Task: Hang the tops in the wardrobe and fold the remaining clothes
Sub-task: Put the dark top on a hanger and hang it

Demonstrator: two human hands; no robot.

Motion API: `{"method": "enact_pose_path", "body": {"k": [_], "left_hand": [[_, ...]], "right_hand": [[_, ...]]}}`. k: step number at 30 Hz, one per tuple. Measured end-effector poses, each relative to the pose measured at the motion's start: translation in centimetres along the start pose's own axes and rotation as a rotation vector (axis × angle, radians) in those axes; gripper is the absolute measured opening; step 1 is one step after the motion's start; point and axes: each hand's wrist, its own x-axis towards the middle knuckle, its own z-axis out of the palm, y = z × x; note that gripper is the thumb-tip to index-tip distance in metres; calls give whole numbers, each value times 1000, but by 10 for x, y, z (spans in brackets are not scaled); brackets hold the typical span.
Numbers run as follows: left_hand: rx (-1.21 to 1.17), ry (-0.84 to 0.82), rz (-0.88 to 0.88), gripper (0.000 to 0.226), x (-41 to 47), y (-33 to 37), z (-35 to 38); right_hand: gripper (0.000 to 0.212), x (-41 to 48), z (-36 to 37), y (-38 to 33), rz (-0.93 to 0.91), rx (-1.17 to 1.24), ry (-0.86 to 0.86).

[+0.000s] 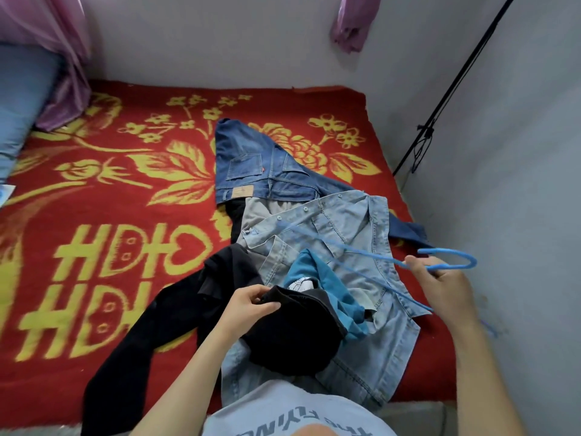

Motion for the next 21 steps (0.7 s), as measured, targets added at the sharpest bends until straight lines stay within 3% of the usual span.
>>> {"method": "enact_pose_path", "body": {"k": [3,7,12,21], "left_hand": [[25,21,3,25,-1,-3,0],[33,37,-4,24,-2,-5,1],[33,68,-15,22,-5,-5,1],[33,96,-17,26,-10,-3,6]], "right_hand": [[32,-4,-4,-10,-202,-206,89],[36,-5,-13,-15,-357,-302,228],[35,-2,-26,-4,-322,-414,272],[30,-4,-22,0,-291,-396,146]]}}
